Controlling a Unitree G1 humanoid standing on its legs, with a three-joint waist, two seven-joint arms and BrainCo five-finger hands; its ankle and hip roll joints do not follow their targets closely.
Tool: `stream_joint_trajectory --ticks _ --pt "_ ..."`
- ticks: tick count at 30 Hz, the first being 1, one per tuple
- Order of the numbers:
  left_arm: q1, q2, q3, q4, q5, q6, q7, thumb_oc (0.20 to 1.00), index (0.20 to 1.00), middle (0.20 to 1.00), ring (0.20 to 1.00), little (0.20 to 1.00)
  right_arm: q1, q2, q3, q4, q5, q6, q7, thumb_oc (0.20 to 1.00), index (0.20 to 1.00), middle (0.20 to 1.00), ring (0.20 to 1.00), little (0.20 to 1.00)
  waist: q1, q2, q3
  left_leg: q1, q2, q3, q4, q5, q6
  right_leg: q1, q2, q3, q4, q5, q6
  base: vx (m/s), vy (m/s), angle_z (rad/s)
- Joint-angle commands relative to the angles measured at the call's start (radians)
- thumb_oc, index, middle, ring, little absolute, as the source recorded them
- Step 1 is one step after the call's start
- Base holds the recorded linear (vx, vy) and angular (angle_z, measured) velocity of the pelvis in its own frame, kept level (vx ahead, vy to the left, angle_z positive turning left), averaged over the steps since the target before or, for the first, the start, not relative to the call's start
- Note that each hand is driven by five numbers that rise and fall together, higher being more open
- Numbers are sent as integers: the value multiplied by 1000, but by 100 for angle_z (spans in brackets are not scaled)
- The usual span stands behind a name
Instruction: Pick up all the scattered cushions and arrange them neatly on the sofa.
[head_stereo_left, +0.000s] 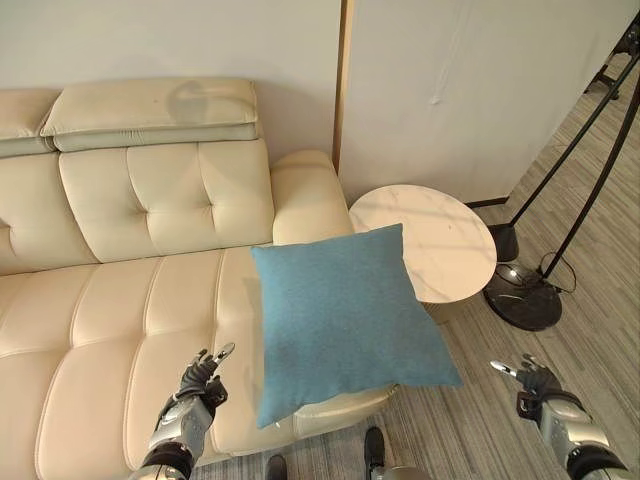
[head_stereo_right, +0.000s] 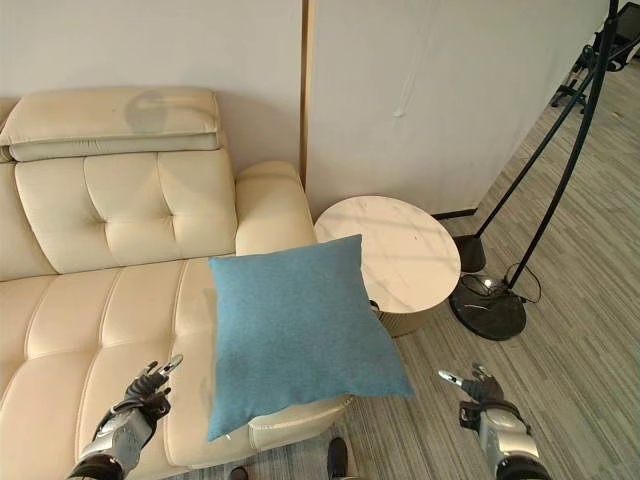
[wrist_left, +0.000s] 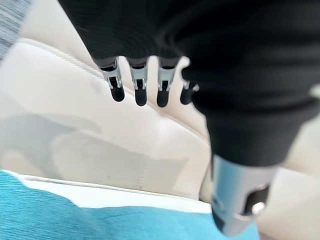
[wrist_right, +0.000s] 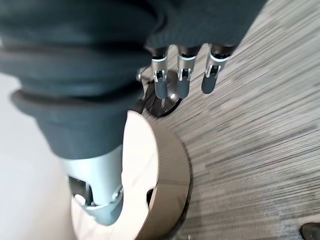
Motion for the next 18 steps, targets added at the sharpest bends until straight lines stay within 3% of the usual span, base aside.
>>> stream_joint_trajectory --ticks 1,11,18 --pt "-166 2 -54 96 42 -42 20 1000 1000 1000 1000 1000 -142 60 67 41 16 -19 -41 1000 1000 1000 1000 1000 -3 -27 53 -49 14 24 -4 -36 -18 41 -57 -7 1 -151 83 -70 -16 1" --pt "-406 -102 -218 181 36 -33 49 1000 1000 1000 1000 1000 -467 256 384 -51 -28 -21 -75 1000 1000 1000 1000 1000 6 -80 145 -157 29 31 -4 11 -34 -75 -48 13 1 -104 74 -110 -13 -3" --pt "-415 -186 -280 66 -12 -40 42 1000 1000 1000 1000 1000 -460 290 482 -306 -32 -29 -67 1000 1000 1000 1000 1000 6 -108 178 -184 34 30 -4 30 -41 -103 -51 6 2 -87 71 -37 -2 -6"
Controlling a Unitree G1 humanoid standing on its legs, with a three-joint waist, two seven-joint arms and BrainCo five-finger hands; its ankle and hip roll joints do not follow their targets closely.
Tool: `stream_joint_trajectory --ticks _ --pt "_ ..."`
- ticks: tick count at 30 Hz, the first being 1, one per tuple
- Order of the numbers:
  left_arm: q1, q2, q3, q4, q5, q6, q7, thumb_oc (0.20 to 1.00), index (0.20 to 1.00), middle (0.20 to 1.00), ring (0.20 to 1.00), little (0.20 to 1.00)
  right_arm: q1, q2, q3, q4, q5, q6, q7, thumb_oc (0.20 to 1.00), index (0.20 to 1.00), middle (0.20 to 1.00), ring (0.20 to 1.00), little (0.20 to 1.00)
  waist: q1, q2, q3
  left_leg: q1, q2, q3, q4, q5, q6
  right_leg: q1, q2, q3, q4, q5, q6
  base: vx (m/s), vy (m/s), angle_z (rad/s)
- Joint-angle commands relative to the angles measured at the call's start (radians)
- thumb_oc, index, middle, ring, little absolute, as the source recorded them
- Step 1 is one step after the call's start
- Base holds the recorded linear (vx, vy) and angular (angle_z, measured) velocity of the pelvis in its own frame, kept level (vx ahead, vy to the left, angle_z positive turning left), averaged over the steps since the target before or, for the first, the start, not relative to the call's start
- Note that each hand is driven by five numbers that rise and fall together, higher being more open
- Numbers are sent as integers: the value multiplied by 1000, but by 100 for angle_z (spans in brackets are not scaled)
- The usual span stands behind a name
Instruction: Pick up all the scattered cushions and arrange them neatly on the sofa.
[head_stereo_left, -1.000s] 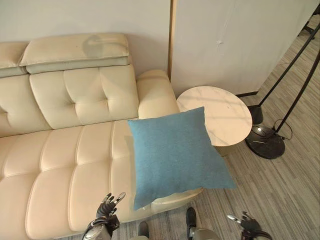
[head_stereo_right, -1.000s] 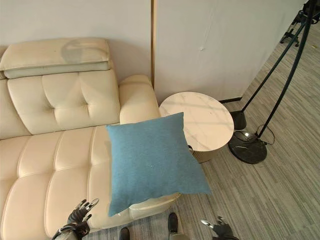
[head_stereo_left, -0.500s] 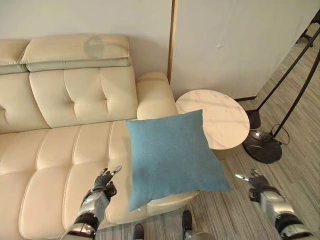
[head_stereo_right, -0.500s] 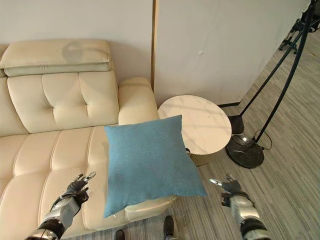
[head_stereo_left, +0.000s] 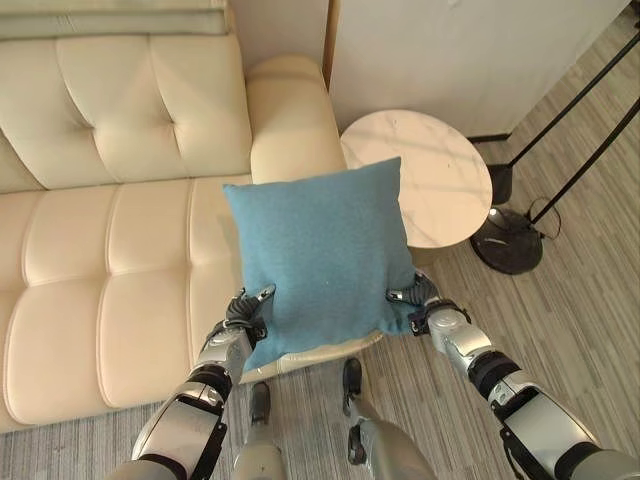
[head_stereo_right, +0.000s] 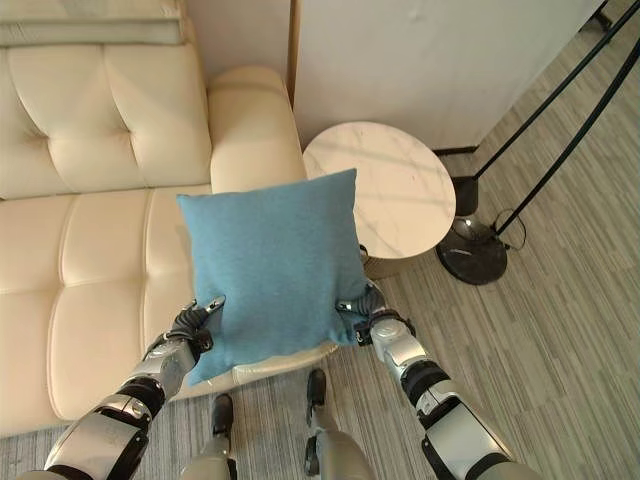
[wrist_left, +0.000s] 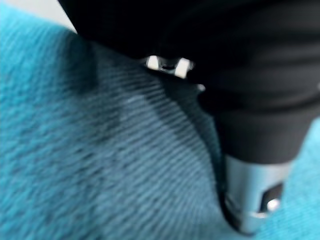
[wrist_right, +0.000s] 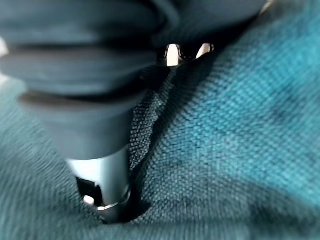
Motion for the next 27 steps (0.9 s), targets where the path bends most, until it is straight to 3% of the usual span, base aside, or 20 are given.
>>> stream_joint_trajectory --ticks 1,3,4,5,6,7,8,9,14,27 --pt "-107 -113 -103 -60 -6 -15 -36 1000 1000 1000 1000 1000 -83 89 55 -168 -7 -59 44 1000 1000 1000 1000 1000 12 -14 38 -11 30 9 -8 -27 -19 87 -59 -8 -3 -146 70 9 -4 -6" --pt "-68 -130 -125 -151 -24 -10 -62 865 865 865 865 865 -25 71 50 -246 6 -66 64 1000 1000 1000 1000 1000 12 -16 45 -10 30 8 -8 -29 -18 89 -61 -9 -3 -147 70 0 0 0" --pt "-17 -154 -136 -227 -61 -9 -94 351 351 351 351 351 77 67 0 -301 82 -92 92 1000 1000 1000 1000 1000 16 -12 55 -6 29 6 -8 -32 -17 93 -61 -12 -2 -149 71 0 0 0" --pt "-16 -154 -136 -228 -61 -9 -94 300 300 300 300 300 78 67 0 -302 82 -92 92 1000 1000 1000 1000 1000 15 -12 53 -9 28 6 -8 -30 -16 90 -61 -12 -2 -148 71 17 4 5" --pt "46 -189 -123 -304 -135 -18 -125 200 200 200 200 200 203 119 -95 -302 226 -148 125 1000 1000 1000 1000 1000 17 1 70 -13 24 2 -8 -32 -15 89 -63 -16 -1 -149 73 3 5 5" --pt "46 -189 -124 -304 -135 -18 -125 200 200 200 200 200 203 120 -96 -302 226 -148 125 1000 1000 1000 1000 1000 16 1 67 -16 23 1 -8 -30 -15 86 -64 -16 -1 -148 73 12 3 4" --pt "66 -202 -121 -326 -161 -25 -127 200 200 200 200 200 232 138 -111 -289 263 -166 132 489 489 489 489 489 17 7 75 -15 23 0 -8 -32 -15 88 -64 -18 -1 -149 73 0 0 0" --pt "75 -210 -116 -343 -187 -30 -128 200 200 200 200 200 244 150 -121 -276 293 -180 130 200 200 200 200 200 17 10 77 -20 22 -1 -8 -29 -15 84 -66 -21 -1 -147 74 0 0 0" --pt "117 -229 -146 -469 -246 -68 -130 200 200 200 200 200 263 172 -134 -266 352 -228 121 200 200 200 200 200 22 37 94 -22 17 -4 -8 -28 -17 81 -68 -27 -2 -148 74 -2 11 7" --pt "183 -177 -181 -627 -160 -80 -124 200 200 200 200 200 269 148 -148 -295 253 -232 91 200 200 200 200 200 34 65 91 -6 5 -14 -8 -40 -9 104 -79 -34 -4 -155 74 -1 8 3"
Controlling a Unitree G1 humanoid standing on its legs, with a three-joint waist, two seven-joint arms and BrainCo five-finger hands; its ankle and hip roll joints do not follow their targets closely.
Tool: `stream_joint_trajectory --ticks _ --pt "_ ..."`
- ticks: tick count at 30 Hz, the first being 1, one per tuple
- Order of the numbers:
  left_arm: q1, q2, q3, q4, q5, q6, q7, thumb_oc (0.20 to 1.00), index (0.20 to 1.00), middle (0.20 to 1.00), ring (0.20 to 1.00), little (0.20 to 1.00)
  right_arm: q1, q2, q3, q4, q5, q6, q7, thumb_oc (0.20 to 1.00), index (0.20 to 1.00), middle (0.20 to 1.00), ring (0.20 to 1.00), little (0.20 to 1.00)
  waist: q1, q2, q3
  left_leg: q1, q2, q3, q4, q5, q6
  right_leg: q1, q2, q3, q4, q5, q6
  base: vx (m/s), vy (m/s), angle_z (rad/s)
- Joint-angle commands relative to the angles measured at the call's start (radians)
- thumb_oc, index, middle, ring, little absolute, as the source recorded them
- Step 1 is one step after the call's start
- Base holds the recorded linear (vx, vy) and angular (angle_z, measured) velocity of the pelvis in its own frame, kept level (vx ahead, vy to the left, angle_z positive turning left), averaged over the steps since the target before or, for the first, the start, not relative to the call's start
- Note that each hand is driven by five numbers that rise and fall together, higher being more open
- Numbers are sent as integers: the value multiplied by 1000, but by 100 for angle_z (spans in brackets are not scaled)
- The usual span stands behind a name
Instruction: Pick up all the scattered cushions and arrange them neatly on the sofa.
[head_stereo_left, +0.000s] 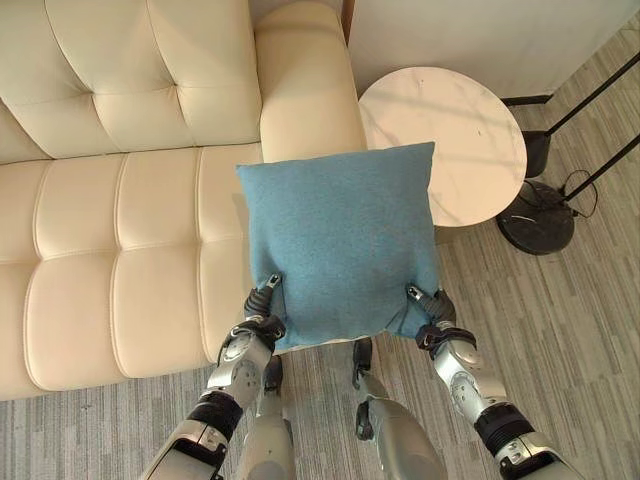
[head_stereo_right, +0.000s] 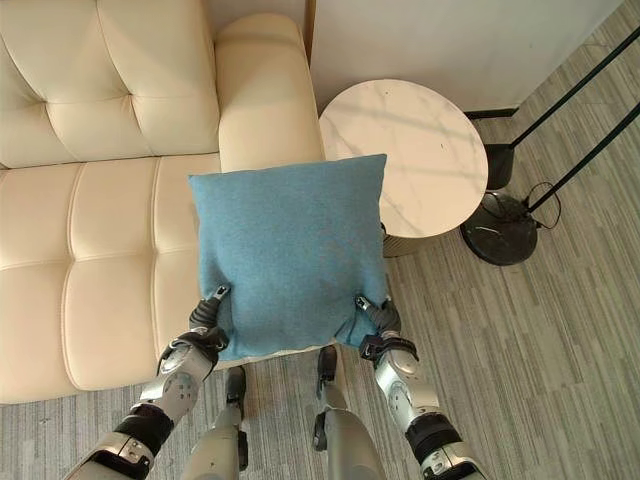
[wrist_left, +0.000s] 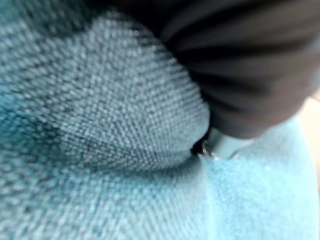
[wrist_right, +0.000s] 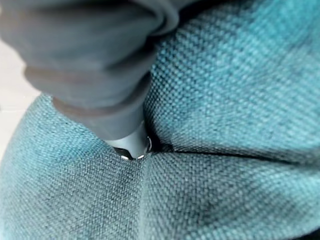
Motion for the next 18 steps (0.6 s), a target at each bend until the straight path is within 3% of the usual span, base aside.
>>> stream_joint_trajectory --ticks 1,10,18 --pt "-33 -124 -126 -181 79 2 -97 200 200 200 200 200 -35 80 87 -131 -61 -2 52 200 200 200 200 200 6 17 -10 9 4 12 -8 -49 -4 98 -73 -1 -5 -160 96 -3 28 4" --pt "138 -43 -61 -416 96 20 -130 200 200 200 200 200 111 -33 6 -420 -175 20 101 200 200 200 200 200 4 15 -86 82 -28 10 -6 -93 39 163 -94 12 4 -168 114 24 89 0" --pt "215 14 -33 -547 163 13 -142 200 200 200 200 200 222 -33 -66 -558 -165 5 132 200 200 200 200 200 -14 13 -106 120 -61 33 -5 -119 69 162 -117 24 32 -133 146 -60 140 -3"
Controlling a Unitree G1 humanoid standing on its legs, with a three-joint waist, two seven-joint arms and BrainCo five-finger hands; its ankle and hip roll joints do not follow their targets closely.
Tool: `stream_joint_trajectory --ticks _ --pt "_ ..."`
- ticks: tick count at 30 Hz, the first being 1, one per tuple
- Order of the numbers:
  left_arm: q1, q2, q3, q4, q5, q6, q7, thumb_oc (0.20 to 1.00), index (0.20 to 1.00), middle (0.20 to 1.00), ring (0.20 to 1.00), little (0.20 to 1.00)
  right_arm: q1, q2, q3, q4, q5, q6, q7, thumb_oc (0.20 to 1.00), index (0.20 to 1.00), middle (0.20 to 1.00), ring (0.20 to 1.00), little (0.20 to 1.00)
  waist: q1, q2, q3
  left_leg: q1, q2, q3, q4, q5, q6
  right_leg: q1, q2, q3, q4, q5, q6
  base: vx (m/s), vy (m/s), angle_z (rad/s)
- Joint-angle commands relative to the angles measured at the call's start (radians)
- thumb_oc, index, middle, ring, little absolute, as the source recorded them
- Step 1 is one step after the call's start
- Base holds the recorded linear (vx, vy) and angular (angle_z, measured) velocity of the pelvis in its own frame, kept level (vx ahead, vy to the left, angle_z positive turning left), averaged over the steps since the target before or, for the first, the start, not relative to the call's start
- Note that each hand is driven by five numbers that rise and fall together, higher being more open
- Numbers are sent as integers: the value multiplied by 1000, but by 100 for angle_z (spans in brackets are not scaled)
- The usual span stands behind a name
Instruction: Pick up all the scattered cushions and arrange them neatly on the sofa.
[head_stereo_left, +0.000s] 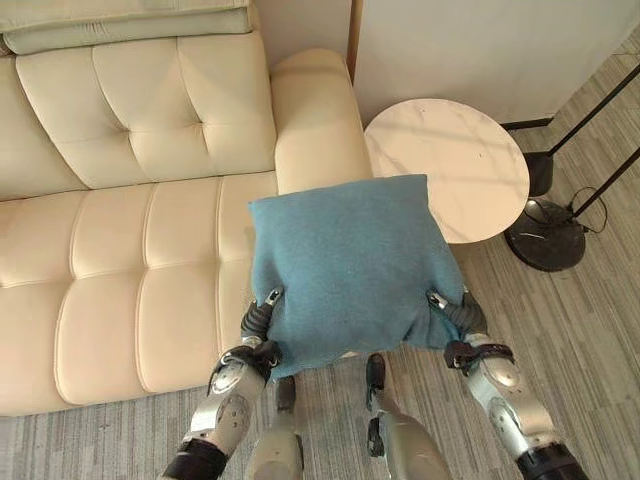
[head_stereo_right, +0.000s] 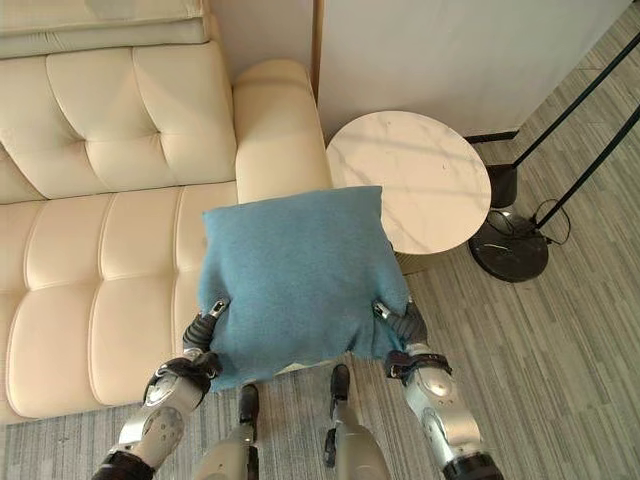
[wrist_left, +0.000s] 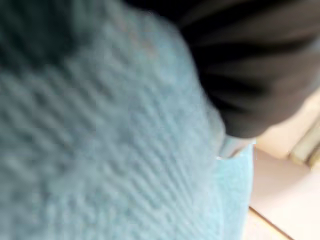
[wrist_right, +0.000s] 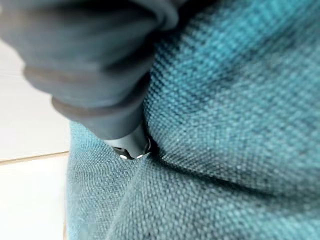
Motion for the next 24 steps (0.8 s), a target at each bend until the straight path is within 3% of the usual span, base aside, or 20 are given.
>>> stream_joint_trajectory --ticks 1,5,7,8,10,14,16,17,19,22,24 --pt "-55 -5 -45 -193 83 -66 -119 200 200 200 200 200 -57 92 56 -160 4 -98 77 200 200 200 200 200 -6 -28 -87 13 -7 66 -6 -93 39 30 -102 -29 61 -94 151 -151 32 -34" --pt "-40 18 -36 -243 88 -75 -133 200 200 200 200 200 -42 87 57 -215 23 -112 96 200 200 200 200 200 0 -15 -86 13 5 81 -4 -83 40 55 -101 -44 127 -137 135 -139 32 -49" --pt "-18 23 -42 -281 69 -75 -147 200 200 200 200 200 -22 75 65 -257 53 -119 125 200 200 200 200 200 11 2 -101 13 5 92 0 -73 49 105 -81 -6 213 -204 121 -106 24 -18" --pt "-18 23 -42 -281 69 -75 -147 200 200 200 200 200 -22 75 65 -257 53 -119 125 200 200 200 200 200 11 2 -103 11 5 93 -1 -71 49 102 -81 -5 211 -202 121 -78 4 -17" --pt "6 26 -37 -312 54 -74 -152 200 200 200 200 200 0 63 66 -279 63 -117 138 200 200 200 200 200 22 15 -132 4 2 95 6 -60 54 146 -43 46 285 -258 106 -49 -50 -12" --pt "24 26 -33 -335 51 -77 -147 200 200 200 200 200 2 57 71 -289 62 -115 140 200 200 200 200 200 41 11 -153 -11 -3 99 23 -45 51 208 -17 74 272 -286 93 -79 -141 -7" --pt "30 27 -29 -344 56 -79 -144 200 200 200 200 200 -2 60 82 -287 71 -113 144 200 200 200 200 200 49 13 -169 -21 6 106 29 -33 42 246 -3 64 208 -342 72 -102 -246 -12" --pt "33 23 -29 -339 47 -77 -141 200 200 200 200 200 0 55 90 -286 88 -115 142 200 200 200 200 200 52 20 -168 -45 28 101 48 -3 24 266 29 68 162 -388 38 -91 -235 -16" --pt "35 22 -29 -338 47 -78 -138 200 200 200 200 200 2 52 93 -289 93 -116 142 200 200 200 200 200 53 26 -162 -56 38 95 53 13 12 270 45 67 147 -396 24 -120 -226 1" --pt "37 17 -37 -337 41 -83 -124 200 200 200 200 200 -3 36 99 -306 120 -140 135 200 200 200 200 200 51 59 -117 -108 86 66 55 96 -46 280 102 22 112 -411 -15 -248 -312 12" --pt "35 12 -37 -335 39 -86 -121 200 200 200 200 200 -9 26 97 -305 119 -146 128 200 200 200 200 200 50 67 -102 -123 94 60 53 116 -59 276 108 2 114 -409 -20 -215 -152 50"
